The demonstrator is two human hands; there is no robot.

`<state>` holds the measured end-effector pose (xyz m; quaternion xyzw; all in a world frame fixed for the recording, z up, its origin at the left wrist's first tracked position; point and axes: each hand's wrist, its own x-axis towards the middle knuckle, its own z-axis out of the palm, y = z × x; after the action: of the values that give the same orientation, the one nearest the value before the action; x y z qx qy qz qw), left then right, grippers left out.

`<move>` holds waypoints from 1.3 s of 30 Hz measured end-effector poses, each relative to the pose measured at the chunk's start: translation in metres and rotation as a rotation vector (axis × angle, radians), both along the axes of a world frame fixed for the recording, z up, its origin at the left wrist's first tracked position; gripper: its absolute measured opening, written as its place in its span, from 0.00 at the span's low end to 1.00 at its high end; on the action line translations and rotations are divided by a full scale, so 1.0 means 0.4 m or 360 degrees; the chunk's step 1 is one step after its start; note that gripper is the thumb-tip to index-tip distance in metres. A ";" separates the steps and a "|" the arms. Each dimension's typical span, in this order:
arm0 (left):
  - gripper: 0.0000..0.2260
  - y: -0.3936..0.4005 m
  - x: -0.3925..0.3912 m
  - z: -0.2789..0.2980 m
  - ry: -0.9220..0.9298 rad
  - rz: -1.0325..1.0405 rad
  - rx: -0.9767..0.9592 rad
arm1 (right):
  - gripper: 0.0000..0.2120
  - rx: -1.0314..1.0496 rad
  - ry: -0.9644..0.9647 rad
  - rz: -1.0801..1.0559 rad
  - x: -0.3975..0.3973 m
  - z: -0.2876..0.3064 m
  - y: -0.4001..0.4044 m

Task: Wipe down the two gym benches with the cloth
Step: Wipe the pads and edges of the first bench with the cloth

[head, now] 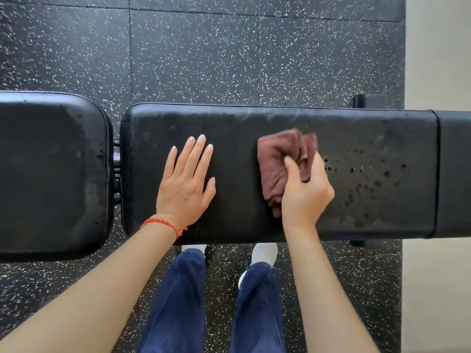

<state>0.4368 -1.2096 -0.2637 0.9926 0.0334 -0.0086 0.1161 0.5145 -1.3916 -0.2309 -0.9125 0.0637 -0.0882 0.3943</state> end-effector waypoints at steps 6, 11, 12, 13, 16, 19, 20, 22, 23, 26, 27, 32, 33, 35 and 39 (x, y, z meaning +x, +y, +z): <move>0.22 -0.026 0.008 0.011 -0.0070 0.0083 0.0027 | 0.25 -0.0073 -0.0078 0.0045 0.117 -0.016 -0.017; 0.23 -0.155 0.054 0.042 -0.0171 0.0127 -0.0104 | 0.23 -0.0134 0.0054 -0.0002 -0.021 -0.006 -0.094; 0.23 -0.185 0.064 0.040 -0.0150 0.0099 -0.0126 | 0.22 -0.0157 0.0066 0.0010 -0.054 -0.003 -0.115; 0.23 -0.212 0.071 0.034 -0.0114 0.0068 -0.0133 | 0.22 -0.0169 0.0080 0.0022 -0.087 0.003 -0.136; 0.24 -0.260 0.078 0.011 0.0013 0.0005 -0.0060 | 0.22 -0.0193 0.0099 0.0047 -0.159 0.010 -0.184; 0.24 -0.260 0.074 -0.002 0.0042 -0.0003 -0.0013 | 0.22 -0.0178 0.0077 0.0063 -0.151 0.003 -0.192; 0.24 -0.259 0.075 -0.002 0.0032 -0.0005 -0.0013 | 0.21 -0.0169 0.0052 0.0085 -0.135 0.000 -0.191; 0.24 -0.262 0.074 -0.001 0.0019 -0.0006 -0.0019 | 0.21 -0.0179 -0.0009 0.0161 -0.100 -0.006 -0.189; 0.24 -0.262 0.072 -0.002 0.0016 0.0002 -0.0025 | 0.21 -0.0182 -0.0037 0.0182 -0.080 -0.009 -0.188; 0.24 -0.264 0.074 -0.005 -0.0006 0.0012 -0.0012 | 0.22 -0.0141 -0.0088 0.0190 0.015 -0.015 -0.176; 0.24 -0.265 0.073 -0.005 -0.0016 0.0018 -0.0004 | 0.23 -0.0124 -0.0105 0.0171 0.057 -0.018 -0.169; 0.24 -0.269 0.074 -0.006 -0.0037 0.0031 0.0003 | 0.23 -0.0065 -0.0168 0.0097 0.212 -0.027 -0.145; 0.24 -0.267 0.074 -0.007 -0.0048 0.0035 0.0010 | 0.23 -0.0082 -0.0176 0.0107 0.210 -0.029 -0.148; 0.24 -0.266 0.074 -0.006 -0.0061 0.0043 0.0012 | 0.24 -0.0096 -0.0165 0.0105 0.182 -0.026 -0.163; 0.24 -0.268 0.074 -0.004 -0.0069 0.0047 0.0008 | 0.22 -0.0109 -0.0040 0.0059 0.076 -0.018 -0.221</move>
<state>0.4665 -1.3168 -0.2654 0.9923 0.0454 0.0148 0.1143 0.5449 -1.4801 -0.2383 -0.9253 0.0388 -0.0944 0.3652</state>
